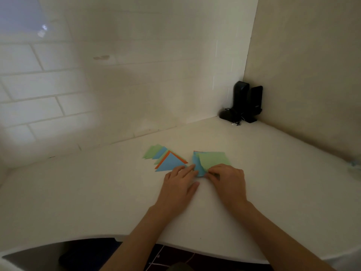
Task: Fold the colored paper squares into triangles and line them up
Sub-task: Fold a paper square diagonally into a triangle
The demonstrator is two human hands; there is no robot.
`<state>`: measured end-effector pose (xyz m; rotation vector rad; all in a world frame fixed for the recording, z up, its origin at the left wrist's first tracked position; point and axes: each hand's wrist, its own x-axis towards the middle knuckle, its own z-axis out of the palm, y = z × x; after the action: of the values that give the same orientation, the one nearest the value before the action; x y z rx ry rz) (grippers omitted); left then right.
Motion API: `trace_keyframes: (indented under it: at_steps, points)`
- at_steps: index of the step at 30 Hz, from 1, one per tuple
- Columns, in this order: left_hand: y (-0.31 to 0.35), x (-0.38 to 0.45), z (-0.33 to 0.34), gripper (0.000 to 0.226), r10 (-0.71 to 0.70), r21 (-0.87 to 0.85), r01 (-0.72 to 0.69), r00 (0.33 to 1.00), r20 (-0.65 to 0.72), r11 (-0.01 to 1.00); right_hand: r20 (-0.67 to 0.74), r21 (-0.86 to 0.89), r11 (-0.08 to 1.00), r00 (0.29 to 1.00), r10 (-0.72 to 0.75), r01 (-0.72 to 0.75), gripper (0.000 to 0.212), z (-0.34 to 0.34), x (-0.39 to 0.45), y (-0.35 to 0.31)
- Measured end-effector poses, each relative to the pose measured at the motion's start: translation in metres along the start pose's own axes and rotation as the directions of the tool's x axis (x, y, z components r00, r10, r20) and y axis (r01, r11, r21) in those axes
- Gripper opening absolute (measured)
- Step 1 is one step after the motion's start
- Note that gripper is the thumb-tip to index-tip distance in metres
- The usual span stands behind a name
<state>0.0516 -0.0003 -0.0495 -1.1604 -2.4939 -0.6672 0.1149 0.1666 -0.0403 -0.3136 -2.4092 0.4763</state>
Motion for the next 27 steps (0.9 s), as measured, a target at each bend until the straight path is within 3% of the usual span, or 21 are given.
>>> trace_keyframes:
  at_steps: [3, 6, 10, 13, 16, 20, 24, 27]
  points:
    - [0.001, -0.001, -0.001, 0.05, 0.006, -0.015, -0.006, 1.0, -0.004, 1.0, -0.085, -0.045, 0.999, 0.996, -0.021, 0.017, 0.011, -0.011, 0.0, -0.007]
    - [0.007, -0.002, -0.013, 0.046, 0.042, -0.082, -0.051, 0.994, -0.105, 0.995, -0.192, -0.139, 0.985, 0.973, -0.131, 0.105, 0.005, -0.037, -0.006, -0.014]
    - [0.03, -0.013, -0.033, 0.047, 0.11, -0.201, -0.156, 0.969, -0.222, 0.967, -0.158, -0.222, 0.951, 0.955, -0.251, 0.213, 0.005, -0.066, -0.03, -0.018]
    - [0.045, -0.025, -0.035, 0.035, 0.222, -0.248, -0.25, 0.965, -0.136, 0.936, -0.08, -0.247, 0.935, 0.956, -0.281, 0.254, 0.008, -0.068, -0.053, -0.017]
    - [0.047, -0.037, -0.026, 0.025, 0.211, -0.29, -0.206, 0.977, -0.014, 0.935, 0.021, -0.228, 0.935, 0.962, -0.273, 0.27, 0.015, -0.064, -0.069, -0.017]
    - [0.043, -0.047, -0.016, 0.021, 0.15, -0.321, -0.135, 0.988, 0.023, 0.938, 0.147, -0.144, 0.971, 0.974, -0.172, 0.193, 0.025, -0.059, -0.078, -0.015]
    - [0.045, -0.044, -0.017, 0.02, 0.074, -0.375, -0.066, 0.997, 0.008, 0.924, 0.266, 0.048, 0.998, 0.963, -0.048, 0.037, 0.035, -0.058, -0.074, -0.009]
    - [0.046, -0.037, -0.015, 0.013, -0.005, -0.408, 0.008, 1.0, 0.01, 0.913, 0.253, 0.154, 0.987, 0.967, 0.015, -0.056, 0.023, -0.061, -0.069, -0.011]
